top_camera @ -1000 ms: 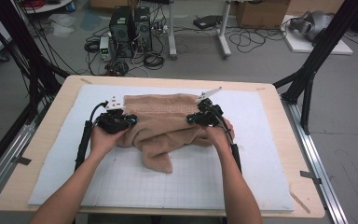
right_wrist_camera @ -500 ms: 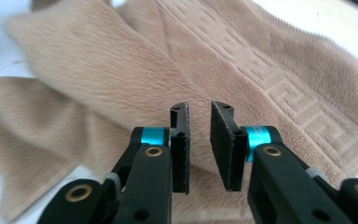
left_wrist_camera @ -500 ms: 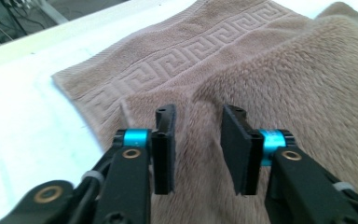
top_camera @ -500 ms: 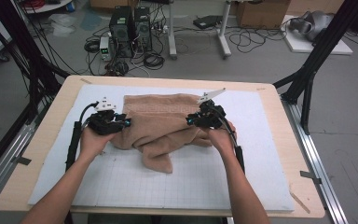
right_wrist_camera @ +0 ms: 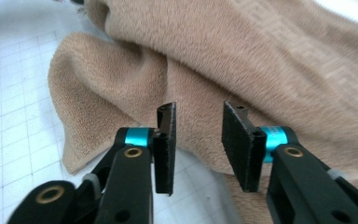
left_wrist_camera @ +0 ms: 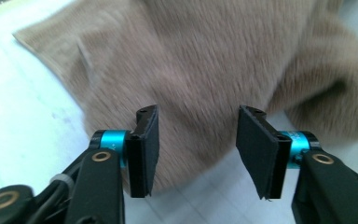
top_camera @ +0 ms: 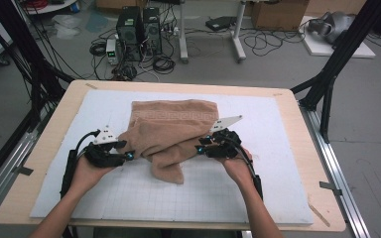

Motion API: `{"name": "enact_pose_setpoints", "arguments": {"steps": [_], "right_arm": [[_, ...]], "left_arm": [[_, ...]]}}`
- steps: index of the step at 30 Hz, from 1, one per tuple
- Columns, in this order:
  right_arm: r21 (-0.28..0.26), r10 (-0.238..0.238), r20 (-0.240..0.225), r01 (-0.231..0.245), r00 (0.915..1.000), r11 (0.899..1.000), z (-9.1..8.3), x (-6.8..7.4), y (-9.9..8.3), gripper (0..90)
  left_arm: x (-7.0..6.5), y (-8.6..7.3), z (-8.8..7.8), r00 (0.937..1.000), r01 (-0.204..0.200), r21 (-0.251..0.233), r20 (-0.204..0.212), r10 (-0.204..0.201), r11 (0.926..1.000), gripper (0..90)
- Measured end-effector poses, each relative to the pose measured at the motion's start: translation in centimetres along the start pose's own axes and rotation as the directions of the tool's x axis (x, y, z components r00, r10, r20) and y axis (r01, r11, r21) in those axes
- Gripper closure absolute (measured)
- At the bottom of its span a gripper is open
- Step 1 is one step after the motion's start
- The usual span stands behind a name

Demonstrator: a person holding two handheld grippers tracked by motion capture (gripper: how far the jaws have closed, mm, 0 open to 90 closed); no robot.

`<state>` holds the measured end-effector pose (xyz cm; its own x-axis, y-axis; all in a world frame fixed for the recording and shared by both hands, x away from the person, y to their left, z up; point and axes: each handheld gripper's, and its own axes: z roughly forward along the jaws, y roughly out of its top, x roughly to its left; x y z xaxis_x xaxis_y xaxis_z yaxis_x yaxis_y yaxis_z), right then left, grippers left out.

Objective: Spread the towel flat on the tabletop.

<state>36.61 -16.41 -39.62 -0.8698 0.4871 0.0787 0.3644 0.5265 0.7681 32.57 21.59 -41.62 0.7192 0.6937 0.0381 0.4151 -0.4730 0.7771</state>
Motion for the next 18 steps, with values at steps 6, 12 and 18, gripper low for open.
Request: {"name": "enact_pose_setpoints", "arguments": {"steps": [6, 12, 18], "right_arm": [[0.076, -0.002, 0.004, 0.001, 1.0000, 0.997, 3.2, 0.1, -0.2, 54.3], [0.085, 0.007, 0.044, -0.011, 0.9990, 0.996, 4.7, -0.3, -0.4, 63.6], [0.078, 0.015, 0.044, -0.019, 0.9989, 0.997, 4.9, -0.7, -0.5, 83.4]], "left_arm": [[0.3, 0.3, 2.3, 0.9999, 0.013, 0.035, -0.003, -0.013, 0.9993, 52.5], [0.7, 0.5, 4.0, 0.9993, 0.036, 0.022, 0.012, -0.036, 0.9991, 67.8], [0.3, 0.9, 3.4, 0.9997, 0.024, 0.040, 0.009, -0.025, 0.9989, 79.3]]}}
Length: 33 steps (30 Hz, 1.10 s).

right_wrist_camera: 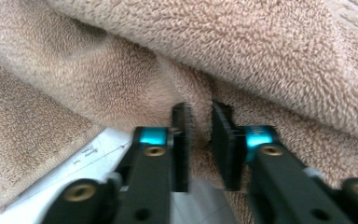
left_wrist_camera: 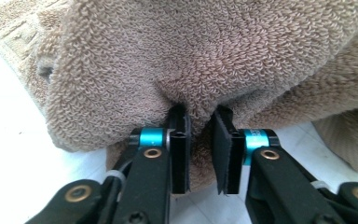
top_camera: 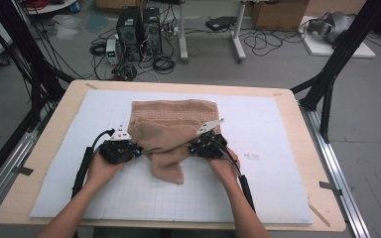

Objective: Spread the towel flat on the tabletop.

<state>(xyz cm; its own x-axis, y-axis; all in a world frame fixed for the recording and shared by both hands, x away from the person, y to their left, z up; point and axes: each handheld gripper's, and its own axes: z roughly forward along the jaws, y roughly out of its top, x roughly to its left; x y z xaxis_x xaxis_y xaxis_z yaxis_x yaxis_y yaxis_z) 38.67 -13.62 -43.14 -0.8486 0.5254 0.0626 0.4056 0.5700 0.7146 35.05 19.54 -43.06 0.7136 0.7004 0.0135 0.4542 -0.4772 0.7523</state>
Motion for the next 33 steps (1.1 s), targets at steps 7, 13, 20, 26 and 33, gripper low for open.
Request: {"name": "enact_pose_setpoints", "arguments": {"steps": [7, 13, 20, 26, 33], "right_arm": [[-0.012, -0.030, -0.032, 0.030, 0.9990, 0.999, -2.3, 0.5, 0.3, 83.8], [-0.034, -0.057, -0.038, 0.056, 0.9977, 0.998, -5.1, 0.6, -0.3, 83.8], [-0.065, -0.079, -0.014, 0.078, 0.9968, 0.995, -8.3, 0.5, 0.0, 83.8], [-0.077, -0.065, 0.036, 0.068, 0.9972, 0.995, -10.2, -0.9, 0.6, 83.9], [0.003, 0.014, 0.099, -0.015, 0.9950, 1.000, -7.4, -4.5, 1.0, 83.9]], "left_arm": [[-0.6, 0.4, -2.5, 0.9998, -0.021, -0.046, -0.004, 0.021, 0.9987, 81.0], [-0.3, 0.8, -5.0, 0.9998, -0.021, -0.090, -0.003, 0.021, 0.9958, 82.2], [-0.2, 2.1, -7.0, 0.9998, -0.022, -0.142, 0.001, 0.022, 0.9896, 83.0], [0.2, 4.3, -6.9, 0.9988, -0.045, -0.149, -0.026, 0.041, 0.9878, 83.1], [2.5, 5.5, -0.9, 0.9970, 0.008, -0.050, -0.076, -0.012, 0.9987, 82.8]]}}
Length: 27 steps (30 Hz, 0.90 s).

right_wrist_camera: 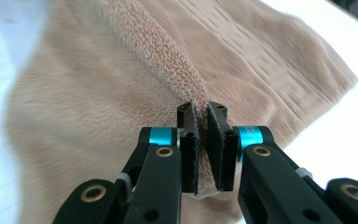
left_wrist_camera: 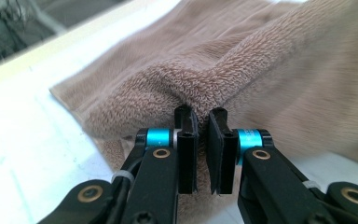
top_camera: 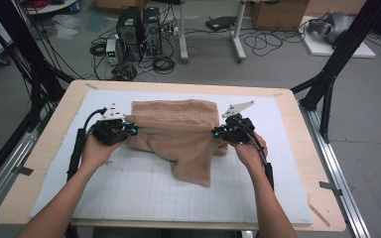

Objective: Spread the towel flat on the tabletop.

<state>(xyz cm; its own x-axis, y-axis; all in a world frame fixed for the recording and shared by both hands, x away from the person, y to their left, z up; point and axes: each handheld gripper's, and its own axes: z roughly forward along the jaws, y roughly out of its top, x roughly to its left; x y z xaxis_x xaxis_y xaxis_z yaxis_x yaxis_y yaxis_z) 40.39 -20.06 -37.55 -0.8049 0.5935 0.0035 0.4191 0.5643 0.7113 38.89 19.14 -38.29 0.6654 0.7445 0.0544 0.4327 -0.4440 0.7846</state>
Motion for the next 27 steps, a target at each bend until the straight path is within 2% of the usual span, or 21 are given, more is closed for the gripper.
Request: {"name": "enact_pose_setpoints", "arguments": {"steps": [2, 5, 6, 9, 12, 14, 16, 18, 20, 22, 24, 27], "right_arm": [[0.033, 0.032, 0.004, -0.032, 0.9995, 0.999, 1.3, -0.9, -0.3, 83.8], [0.057, 0.070, 0.016, -0.071, 0.9974, 0.996, 3.0, -1.9, -0.7, 83.7], [0.064, 0.082, 0.016, -0.083, 0.9965, 0.994, 3.5, -2.1, -0.7, 83.5], [0.058, 0.099, 0.018, -0.100, 0.9949, 0.993, 4.2, -2.6, -0.8, 81.9], [0.041, 0.092, 0.015, -0.093, 0.9956, 0.995, 3.7, -2.5, -0.8, 75.3], [0.022, 0.101, 0.017, -0.101, 0.9948, 0.995, 2.9, -2.4, -0.8, 72.3], [-0.004, 0.093, 0.022, -0.093, 0.9954, 0.996, 1.9, -2.2, -0.7, 66.6], [-0.045, 0.095, 0.005, -0.094, 0.9955, 0.995, 0.7, -1.8, -0.7, 65.4], [-0.056, 0.072, 0.019, -0.071, 0.9973, 0.996, -0.3, -1.2, -0.7, 62.2], [-0.092, 0.068, 0.008, -0.067, 0.9976, 0.993, -1.4, -0.7, -0.9, 62.2], [-0.104, 0.051, 0.003, -0.051, 0.9987, 0.993, -1.9, 0.0, -1.0, 62.1], [-0.116, 0.019, -0.022, -0.021, 0.9996, 0.993, -1.9, 1.3, -1.3, 61.6]], "left_arm": [[0.4, -0.1, 1.7, 0.9997, 0.024, 0.015, -0.007, -0.023, 0.9996, 82.5], [0.7, 0.1, 3.6, 0.9990, 0.034, 0.033, -0.029, -0.033, 0.9989, 82.1], [0.9, 0.2, 4.1, 0.9989, 0.040, 0.043, -0.027, -0.039, 0.9982, 81.9], [1.2, 0.3, 4.3, 0.9973, 0.069, 0.020, -0.027, -0.069, 0.9974, 79.7], [1.4, 0.2, 3.5, 0.9976, 0.067, 0.024, -0.015, -0.067, 0.9974, 74.9], [1.5, 0.3, 2.5, 0.9975, 0.070, 0.010, -0.010, -0.070, 0.9975, 70.1], [1.6, 0.3, 1.2, 0.9978, 0.066, -0.013, -0.002, -0.066, 0.9977, 65.9], [1.7, 0.2, -0.3, 0.9977, 0.064, -0.023, 0.021, -0.064, 0.9977, 61.5], [1.7, 0.1, -1.4, 0.9987, 0.046, -0.029, 0.022, -0.045, 0.9985, 60.1], [1.5, -0.4, -2.6, 0.9992, 0.037, -0.055, 0.020, -0.036, 0.9978, 58.9], [1.1, -1.0, -3.5, 0.9992, 0.031, -0.067, 0.028, -0.029, 0.9973, 58.6], [0.1, -2.3, -3.7, 0.9989, 0.010, -0.055, 0.045, -0.008, 0.9984, 58.7]]}}
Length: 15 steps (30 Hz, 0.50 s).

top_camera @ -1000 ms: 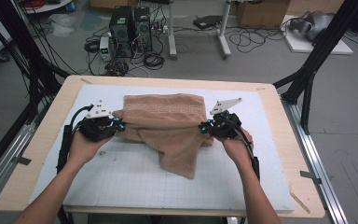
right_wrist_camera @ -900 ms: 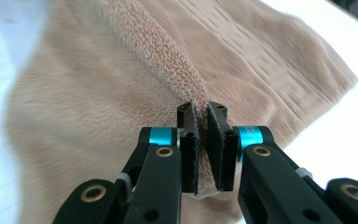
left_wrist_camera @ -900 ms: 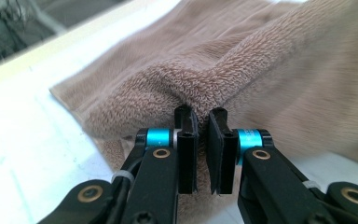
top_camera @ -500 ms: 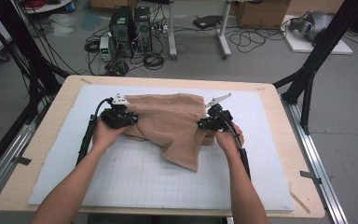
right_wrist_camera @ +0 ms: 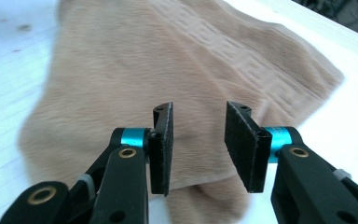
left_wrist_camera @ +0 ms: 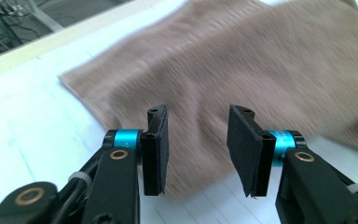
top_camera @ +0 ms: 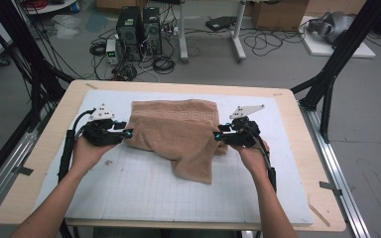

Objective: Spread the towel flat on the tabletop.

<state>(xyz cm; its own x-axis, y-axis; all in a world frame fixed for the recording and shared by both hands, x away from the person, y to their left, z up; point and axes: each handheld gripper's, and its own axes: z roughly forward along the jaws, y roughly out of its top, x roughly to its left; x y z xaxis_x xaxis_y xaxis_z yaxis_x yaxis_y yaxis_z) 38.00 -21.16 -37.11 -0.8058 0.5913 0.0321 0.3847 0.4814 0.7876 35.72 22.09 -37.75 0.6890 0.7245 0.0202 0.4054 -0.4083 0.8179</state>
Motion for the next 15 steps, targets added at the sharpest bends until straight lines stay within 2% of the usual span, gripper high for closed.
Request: {"name": "enact_pose_setpoints", "arguments": {"steps": [4, 8, 10, 13, 15], "right_arm": [[0.010, -0.034, -0.040, 0.035, 0.9986, 0.999, 1.1, 1.5, -0.7, 59.5], [0.057, -0.026, -0.062, 0.029, 0.9977, 0.998, 3.1, 1.9, -1.4, 55.1], [0.082, -0.029, -0.059, 0.034, 0.9978, 0.996, 4.2, 1.9, -1.5, 52.8], [0.094, -0.015, -0.055, 0.020, 0.9984, 0.995, 5.6, 1.8, -1.5, 52.0], [0.105, -0.011, -0.041, 0.015, 0.9991, 0.994, 6.4, 1.8, -1.6, 55.4]], "left_arm": [[-1.1, -1.4, 1.1, 0.9998, -0.010, 0.033, 0.016, 0.010, 0.9994, 59.3], [-1.9, -1.7, 3.5, 0.9989, -0.041, 0.108, 0.029, 0.038, 0.9933, 60.2], [-2.3, -1.7, 4.7, 0.9980, -0.062, 0.130, 0.019, 0.060, 0.9896, 59.5], [-2.6, -1.8, 6.5, 0.9973, -0.067, 0.155, -0.018, 0.071, 0.9857, 55.1], [-2.7, -1.7, 7.3, 0.9971, -0.053, 0.153, -0.045, 0.061, 0.9868, 55.4]]}}
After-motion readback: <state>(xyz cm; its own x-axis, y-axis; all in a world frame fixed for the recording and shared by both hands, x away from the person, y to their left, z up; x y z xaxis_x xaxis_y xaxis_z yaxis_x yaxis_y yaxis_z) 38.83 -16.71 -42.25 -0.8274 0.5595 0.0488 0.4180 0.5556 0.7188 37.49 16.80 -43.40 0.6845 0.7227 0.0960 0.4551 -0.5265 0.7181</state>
